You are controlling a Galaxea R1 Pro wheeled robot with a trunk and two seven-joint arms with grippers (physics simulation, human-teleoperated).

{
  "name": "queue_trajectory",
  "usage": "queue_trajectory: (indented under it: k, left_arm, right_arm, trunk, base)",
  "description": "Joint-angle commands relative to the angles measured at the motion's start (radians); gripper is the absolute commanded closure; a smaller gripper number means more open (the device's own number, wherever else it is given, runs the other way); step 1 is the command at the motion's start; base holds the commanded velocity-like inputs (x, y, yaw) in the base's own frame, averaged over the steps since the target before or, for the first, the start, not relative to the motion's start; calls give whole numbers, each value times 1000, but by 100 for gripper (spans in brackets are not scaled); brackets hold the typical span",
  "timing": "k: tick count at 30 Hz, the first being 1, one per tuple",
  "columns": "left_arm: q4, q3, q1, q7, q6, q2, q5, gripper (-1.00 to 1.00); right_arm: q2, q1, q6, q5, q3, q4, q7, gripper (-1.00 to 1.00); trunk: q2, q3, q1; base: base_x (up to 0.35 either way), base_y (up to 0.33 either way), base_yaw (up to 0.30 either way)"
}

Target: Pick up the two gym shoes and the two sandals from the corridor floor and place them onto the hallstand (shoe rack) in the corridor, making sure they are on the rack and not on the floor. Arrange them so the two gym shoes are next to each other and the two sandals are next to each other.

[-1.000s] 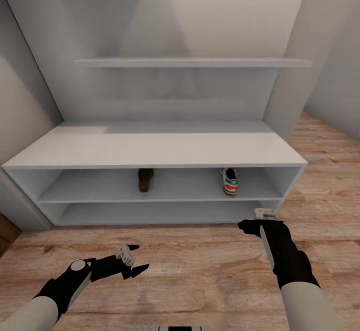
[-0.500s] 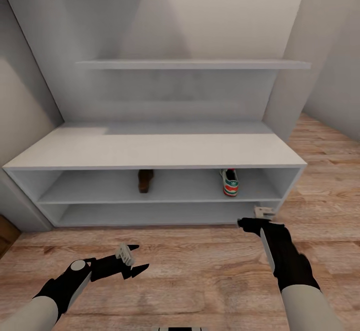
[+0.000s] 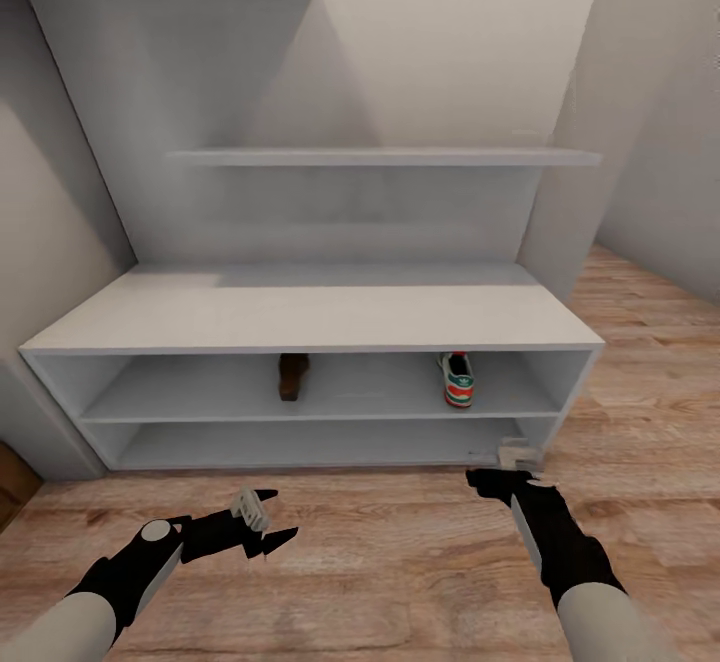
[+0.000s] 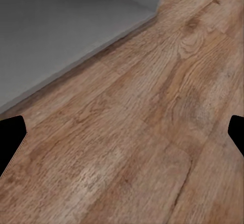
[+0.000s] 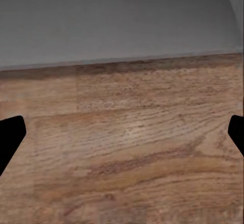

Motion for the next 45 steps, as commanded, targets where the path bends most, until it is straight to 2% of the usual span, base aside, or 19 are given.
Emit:
queue_trajectory:
  k: [1,2,3,4,7,8,9,15,20,26,32,38,45]
  left_arm:
    - [0,-6,0,1,-4,1,4,-100]
    - [0,-6,-1,2,-4,1,4,-100]
    - [0,-6,-1,3,-4,1,4,-100]
    - [0,-6,-1,5,-4,1,5,-100]
    - [1,-5,-1,14,-3,1,6,-100]
    - [3,-5,0,20,-3,1,6,-100]
    - [26,-4,-1,42,-3,1,8,-100]
    - [57,-1,-1,81,-3,1,12,-100]
    - [82,-1,-1,96,-3,-2,16,-100]
    - [87,-1,0,128,-3,-11,16,-100]
    - [90,-1,0,205,-3,-28,17,-100]
    - [112,-1,0,252,-3,-49,18,-100]
    - [117,-1,0,265,-3,-63,17,-100]
  right_arm:
    - [-1,0,-8,10,-4,57,9,-100]
    - [-3,0,-62,10,-5,144,9,-100]
    - [-3,0,-83,10,-5,162,9,-100]
    - [-4,0,-165,8,-6,223,8,-100]
    - [-4,0,-256,-4,-9,316,5,-100]
    - [-4,0,-280,-17,-11,359,4,-100]
    - [-2,0,-310,-64,-13,442,3,-100]
    - [-5,0,-324,-152,-13,533,3,-100]
    - [-6,0,-326,-176,-13,574,3,-100]
    - [-7,0,-326,-179,-13,580,3,-100]
    - [-7,0,-326,-180,-14,581,3,-100]
    - [-8,0,-326,-180,-15,581,3,-100]
    - [-9,0,-326,-180,-15,581,3,-100]
  trunk:
    - [0,3,-1]
    - [0,7,-1]
    - [0,11,-2]
    - [1,15,-2]
    - [1,26,-3]
    - [1,30,-4]
    - [2,34,-4]
    - [3,57,-7]
    - [4,77,-9]
    - [6,100,-12]
    - [7,123,-15]
    - [49,142,-38]
    - [98,164,-64]
  base:
    - [0,0,-5]
    - [0,0,-99]
    - [0,0,-134]
    - [0,0,-214]
    - [0,0,-251]
    - [0,0,-277]
    - [0,0,-293]
    - [0,0,-297]
    - [0,0,-300]
    - [0,0,-300]
    - [0,0,-300]
    - [0,0,-300]
    - [0,0,-300]
